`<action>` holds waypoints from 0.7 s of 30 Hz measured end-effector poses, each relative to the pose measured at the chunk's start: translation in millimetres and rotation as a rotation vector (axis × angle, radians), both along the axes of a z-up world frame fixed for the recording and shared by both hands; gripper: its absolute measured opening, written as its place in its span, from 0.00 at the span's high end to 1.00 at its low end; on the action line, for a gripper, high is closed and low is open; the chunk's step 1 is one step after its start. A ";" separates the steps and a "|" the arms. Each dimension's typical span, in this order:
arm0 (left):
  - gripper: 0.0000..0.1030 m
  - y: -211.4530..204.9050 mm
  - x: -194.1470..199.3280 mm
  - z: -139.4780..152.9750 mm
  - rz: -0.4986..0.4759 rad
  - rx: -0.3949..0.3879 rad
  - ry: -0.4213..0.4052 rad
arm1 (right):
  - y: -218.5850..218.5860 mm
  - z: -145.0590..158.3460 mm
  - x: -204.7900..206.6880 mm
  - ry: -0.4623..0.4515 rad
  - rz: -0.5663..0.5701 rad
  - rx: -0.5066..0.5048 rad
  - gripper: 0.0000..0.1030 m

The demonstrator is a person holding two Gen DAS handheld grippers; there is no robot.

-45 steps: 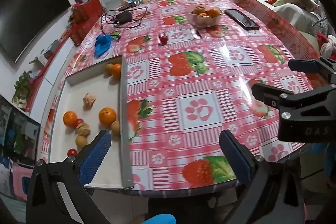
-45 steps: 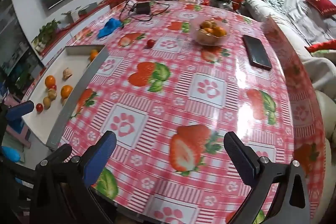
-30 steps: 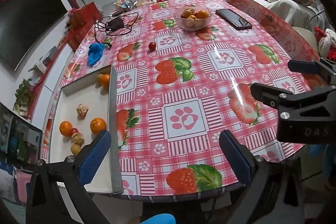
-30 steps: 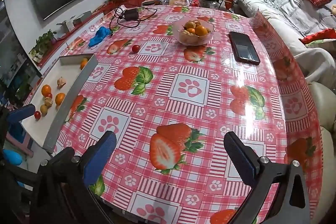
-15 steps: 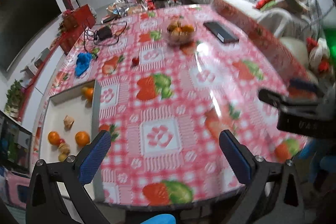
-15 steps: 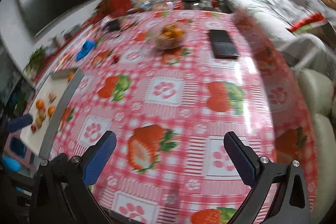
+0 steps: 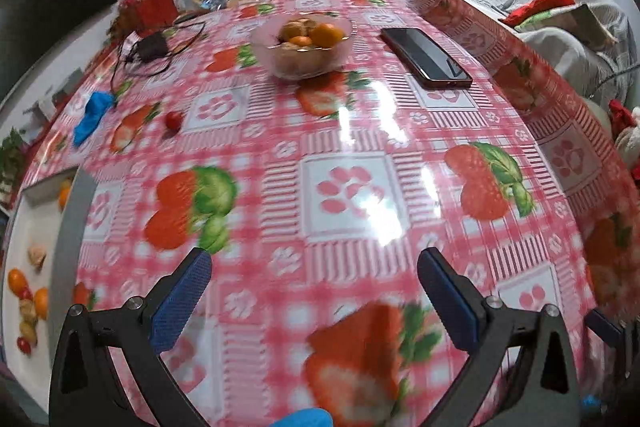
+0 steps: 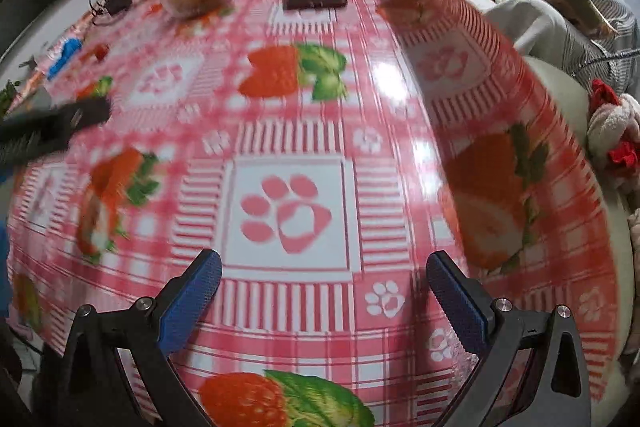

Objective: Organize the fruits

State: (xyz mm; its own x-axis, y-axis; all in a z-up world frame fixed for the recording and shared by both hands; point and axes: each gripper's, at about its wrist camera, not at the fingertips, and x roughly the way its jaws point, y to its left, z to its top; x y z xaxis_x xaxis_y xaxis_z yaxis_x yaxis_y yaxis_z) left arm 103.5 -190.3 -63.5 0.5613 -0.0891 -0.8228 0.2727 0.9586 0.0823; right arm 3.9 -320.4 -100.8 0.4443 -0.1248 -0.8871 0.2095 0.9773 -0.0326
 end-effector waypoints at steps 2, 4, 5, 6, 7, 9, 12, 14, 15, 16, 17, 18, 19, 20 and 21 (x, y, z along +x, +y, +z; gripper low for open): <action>0.00 -12.7 5.8 -9.8 -0.012 0.021 -0.001 | -0.1 -1.2 -2.5 -0.008 0.000 -0.009 0.00; 0.00 -21.3 13.3 -20.7 -0.013 0.038 0.019 | -0.3 -2.0 -6.3 -0.023 -0.002 -0.015 0.00; 0.00 -24.0 16.3 -25.6 -0.013 0.043 0.030 | -0.3 -1.9 -9.2 -0.033 -0.002 -0.019 0.00; 0.00 -24.0 17.6 -27.0 -0.008 -0.001 0.000 | -0.3 -1.7 -11.3 -0.043 -0.001 -0.022 0.00; 0.00 -24.8 19.7 -29.5 0.007 -0.004 -0.015 | -0.3 -1.9 -12.8 -0.054 -0.002 -0.023 0.00; 0.00 -24.8 27.7 -32.2 0.019 -0.047 0.005 | 0.9 -3.2 -11.9 -0.068 -0.004 -0.026 0.00; 0.00 -26.4 35.9 -32.5 0.032 -0.073 0.018 | 2.2 -3.3 -11.3 -0.081 -0.012 -0.029 0.00; 0.00 -26.2 36.5 -32.9 0.032 -0.076 0.018 | 3.2 -3.5 -12.6 -0.082 -0.018 -0.031 0.00; 0.00 -25.8 36.2 -33.7 0.032 -0.075 0.017 | 3.3 -3.4 -13.0 -0.083 -0.021 -0.031 0.00; 0.00 -25.8 36.5 -33.7 0.032 -0.075 0.018 | 3.4 -3.3 -13.4 -0.084 -0.022 -0.032 0.00; 0.00 -25.7 36.6 -33.6 0.032 -0.075 0.018 | 3.0 -3.2 -13.1 -0.084 -0.020 -0.032 0.00; 0.00 -25.8 36.6 -33.7 0.032 -0.075 0.018 | 3.7 -3.4 -13.0 -0.088 -0.022 -0.033 0.00; 0.00 -25.6 36.6 -33.8 0.032 -0.075 0.018 | 4.4 -3.8 -13.0 -0.095 -0.024 -0.035 0.00; 0.00 -25.6 36.6 -33.7 0.032 -0.075 0.018 | 4.7 -4.1 -12.5 -0.098 -0.027 -0.036 0.00; 0.00 -25.6 36.6 -33.7 0.032 -0.075 0.018 | 5.1 -4.0 -12.0 -0.099 -0.032 -0.037 0.00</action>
